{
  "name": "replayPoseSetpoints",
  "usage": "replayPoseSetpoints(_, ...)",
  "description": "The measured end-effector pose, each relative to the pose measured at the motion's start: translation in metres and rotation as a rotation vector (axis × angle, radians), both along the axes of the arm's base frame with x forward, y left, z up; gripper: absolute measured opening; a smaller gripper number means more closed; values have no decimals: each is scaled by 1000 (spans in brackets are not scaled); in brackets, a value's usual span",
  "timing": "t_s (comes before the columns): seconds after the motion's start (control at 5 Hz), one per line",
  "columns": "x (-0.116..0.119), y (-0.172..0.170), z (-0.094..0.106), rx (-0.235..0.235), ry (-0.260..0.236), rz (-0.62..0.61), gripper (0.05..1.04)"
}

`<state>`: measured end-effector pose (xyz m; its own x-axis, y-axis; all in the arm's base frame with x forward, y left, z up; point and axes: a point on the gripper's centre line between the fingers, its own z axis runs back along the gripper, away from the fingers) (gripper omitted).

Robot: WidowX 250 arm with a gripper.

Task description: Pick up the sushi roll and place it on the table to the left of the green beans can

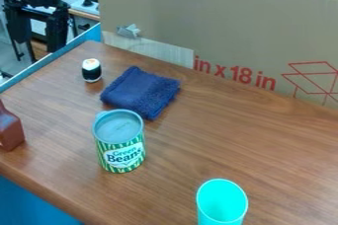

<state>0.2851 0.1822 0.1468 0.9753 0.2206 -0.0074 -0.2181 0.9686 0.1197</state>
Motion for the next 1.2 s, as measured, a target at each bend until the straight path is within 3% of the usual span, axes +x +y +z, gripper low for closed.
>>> replayPoseSetpoints(0.2, -1, 0, -11, -18, 32, 2, 1001)
replayPoseSetpoints(0.6, 47, 15, -33, -24, 46, -64, 1001)
replayPoseSetpoints(0.8, 71, 10, -55, -25, 98, -126, 1000)
replayPoseSetpoints(1.0, 81, 10, -74, -69, 148, -154, 1001)
replayPoseSetpoints(1.2, 84, 11, -82, -85, 169, -168, 1001)
